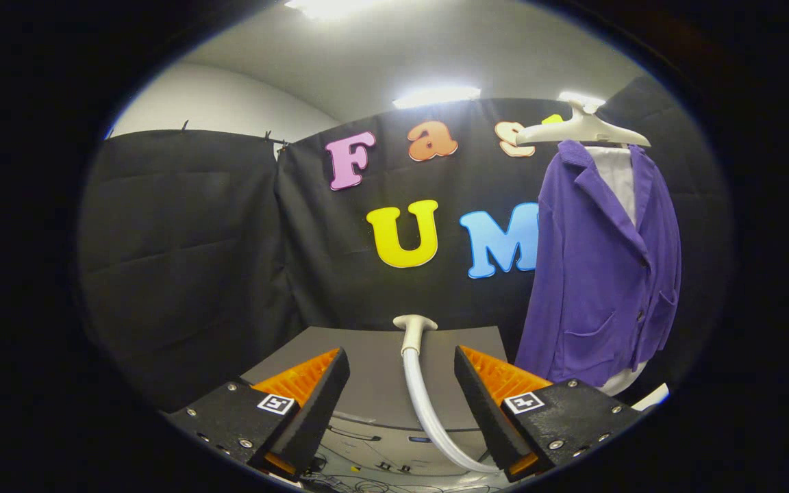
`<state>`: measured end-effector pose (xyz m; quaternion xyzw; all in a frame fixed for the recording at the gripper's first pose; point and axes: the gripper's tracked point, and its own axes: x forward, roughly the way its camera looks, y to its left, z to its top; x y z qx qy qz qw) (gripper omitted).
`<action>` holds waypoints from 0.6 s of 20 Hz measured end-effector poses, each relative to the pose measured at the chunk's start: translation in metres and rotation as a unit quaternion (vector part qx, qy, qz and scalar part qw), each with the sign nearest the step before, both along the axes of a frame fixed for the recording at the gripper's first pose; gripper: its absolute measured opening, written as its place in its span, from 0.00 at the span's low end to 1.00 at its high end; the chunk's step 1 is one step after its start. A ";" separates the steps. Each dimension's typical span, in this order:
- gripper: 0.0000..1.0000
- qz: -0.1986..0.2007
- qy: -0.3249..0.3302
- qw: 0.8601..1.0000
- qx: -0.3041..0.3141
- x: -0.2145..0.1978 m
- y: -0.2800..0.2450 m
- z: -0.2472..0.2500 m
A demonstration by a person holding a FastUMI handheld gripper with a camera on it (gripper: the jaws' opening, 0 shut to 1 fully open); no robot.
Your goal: Iron the clothes twice with a garment steamer, once on the left side and once on the right side.
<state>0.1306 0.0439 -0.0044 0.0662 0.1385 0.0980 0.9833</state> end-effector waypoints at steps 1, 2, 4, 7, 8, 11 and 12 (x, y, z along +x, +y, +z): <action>0.95 -0.009 0.012 1.000 -0.001 0.018 0.002 -0.004; 0.94 -0.016 0.021 1.000 0.000 0.037 0.007 -0.005; 0.94 -0.025 0.046 0.999 0.001 0.072 0.018 -0.012; 0.95 -0.042 0.072 0.997 0.003 0.128 0.032 -0.017; 0.96 -0.040 0.079 0.996 0.002 0.144 0.039 -0.020; 0.96 -0.045 0.119 0.992 -0.020 0.188 0.044 -0.042; 0.96 -0.054 0.140 0.988 -0.024 0.199 0.042 -0.055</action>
